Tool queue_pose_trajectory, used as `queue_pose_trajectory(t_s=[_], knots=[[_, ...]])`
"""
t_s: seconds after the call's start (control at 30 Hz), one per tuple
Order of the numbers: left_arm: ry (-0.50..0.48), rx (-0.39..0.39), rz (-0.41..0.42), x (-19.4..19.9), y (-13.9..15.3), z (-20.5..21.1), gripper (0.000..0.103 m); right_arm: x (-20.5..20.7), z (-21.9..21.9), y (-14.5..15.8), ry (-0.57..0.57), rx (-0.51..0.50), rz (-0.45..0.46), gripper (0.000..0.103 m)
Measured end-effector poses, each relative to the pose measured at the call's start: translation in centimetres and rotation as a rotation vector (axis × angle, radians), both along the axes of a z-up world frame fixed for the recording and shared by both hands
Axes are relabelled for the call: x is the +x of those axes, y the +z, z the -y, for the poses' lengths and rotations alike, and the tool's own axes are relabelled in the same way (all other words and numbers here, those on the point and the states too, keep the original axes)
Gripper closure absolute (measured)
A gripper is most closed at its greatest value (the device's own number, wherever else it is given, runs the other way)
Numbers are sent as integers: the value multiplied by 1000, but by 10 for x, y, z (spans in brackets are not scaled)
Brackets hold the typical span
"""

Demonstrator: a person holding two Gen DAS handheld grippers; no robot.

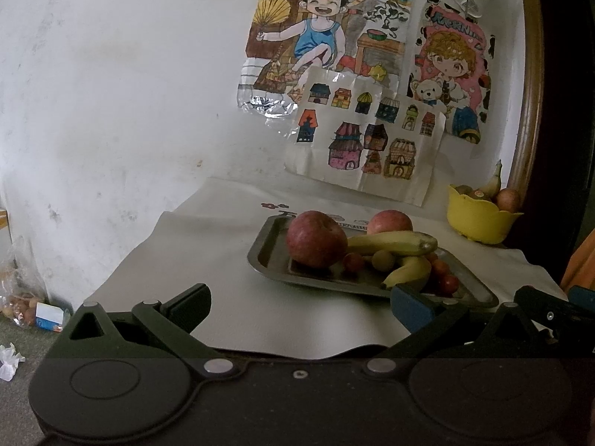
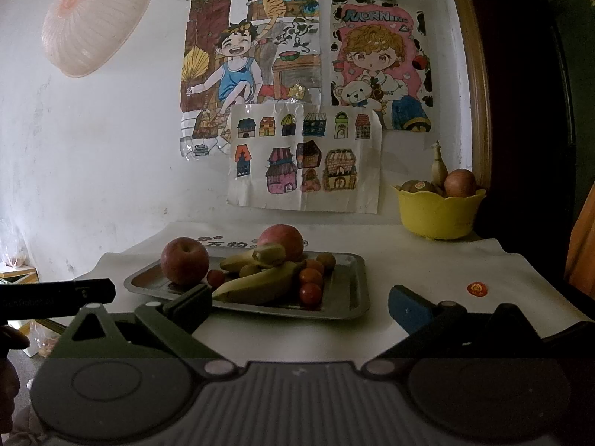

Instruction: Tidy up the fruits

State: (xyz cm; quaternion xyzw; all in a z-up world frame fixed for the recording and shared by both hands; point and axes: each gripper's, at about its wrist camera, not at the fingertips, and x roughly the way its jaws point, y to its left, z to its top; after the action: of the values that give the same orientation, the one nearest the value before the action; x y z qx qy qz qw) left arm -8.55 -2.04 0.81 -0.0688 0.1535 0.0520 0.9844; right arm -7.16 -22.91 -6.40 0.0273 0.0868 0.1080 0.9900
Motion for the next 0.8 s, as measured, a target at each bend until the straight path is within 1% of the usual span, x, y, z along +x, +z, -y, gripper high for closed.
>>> queue_pose_trajectory(t_s=[0.8], knots=[[20,-13,-17,2,-2,2,1,3,0,-4,-8,1,-8,0]])
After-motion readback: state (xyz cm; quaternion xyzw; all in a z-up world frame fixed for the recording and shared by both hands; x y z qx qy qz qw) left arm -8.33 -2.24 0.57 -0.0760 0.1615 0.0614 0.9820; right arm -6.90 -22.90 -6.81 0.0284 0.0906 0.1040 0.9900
